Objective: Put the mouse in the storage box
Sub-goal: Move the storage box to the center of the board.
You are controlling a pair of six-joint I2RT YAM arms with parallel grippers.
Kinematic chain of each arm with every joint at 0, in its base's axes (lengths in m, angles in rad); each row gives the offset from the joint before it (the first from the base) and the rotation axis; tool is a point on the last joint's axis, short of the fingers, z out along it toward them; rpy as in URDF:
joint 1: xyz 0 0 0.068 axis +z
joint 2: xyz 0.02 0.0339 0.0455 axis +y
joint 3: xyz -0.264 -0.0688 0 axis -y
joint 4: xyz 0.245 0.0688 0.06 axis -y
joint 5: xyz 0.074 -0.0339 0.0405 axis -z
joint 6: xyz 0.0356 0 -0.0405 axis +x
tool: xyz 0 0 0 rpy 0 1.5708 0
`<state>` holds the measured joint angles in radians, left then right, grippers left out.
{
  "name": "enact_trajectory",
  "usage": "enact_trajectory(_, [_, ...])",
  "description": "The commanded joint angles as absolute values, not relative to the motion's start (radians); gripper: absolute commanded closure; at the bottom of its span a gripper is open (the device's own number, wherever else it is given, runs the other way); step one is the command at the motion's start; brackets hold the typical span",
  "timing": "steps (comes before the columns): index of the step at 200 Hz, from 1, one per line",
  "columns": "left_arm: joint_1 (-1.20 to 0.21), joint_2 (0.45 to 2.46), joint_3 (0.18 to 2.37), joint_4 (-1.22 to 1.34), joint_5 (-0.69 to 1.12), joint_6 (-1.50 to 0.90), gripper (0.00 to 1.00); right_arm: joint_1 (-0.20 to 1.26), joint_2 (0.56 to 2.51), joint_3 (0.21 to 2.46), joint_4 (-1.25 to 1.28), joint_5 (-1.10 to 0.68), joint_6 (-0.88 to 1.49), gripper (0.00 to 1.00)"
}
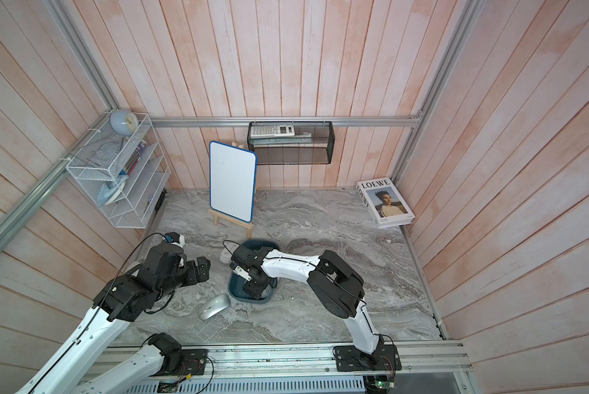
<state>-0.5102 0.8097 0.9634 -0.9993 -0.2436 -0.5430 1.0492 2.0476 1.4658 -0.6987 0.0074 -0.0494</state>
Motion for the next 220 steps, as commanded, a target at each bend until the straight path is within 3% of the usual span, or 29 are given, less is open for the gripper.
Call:
enact_trajectory(1, [-0.507, 0.808, 0.956, -1.0, -0.246, -0.545, 0.0, 1.038, 2.032, 1.41, -0.774, 0.074, -0.05, 0.57])
enact_trajectory(50, [-0.509, 0.797, 0.953, -0.997, -0.245, -0.549, 0.0, 0.971, 1.966, 1.337, -0.782, 0.177, -0.008, 0.56])
enact_trajectory(133, [-0.51, 0.79, 0.953, -0.995, -0.236, -0.546, 0.0, 0.869, 1.875, 1.264, -0.759, 0.163, 0.089, 0.52])
enact_trajectory(182, [-0.512, 0.787, 0.953, -0.994, -0.237, -0.547, 0.0, 0.868, 1.839, 1.251, -0.747, 0.154, 0.112, 0.34])
enact_trajectory(220, [-0.533, 0.783, 0.951, -0.993, -0.239, -0.559, 0.0, 0.868, 1.794, 1.252, -0.75, 0.166, 0.121, 0.26])
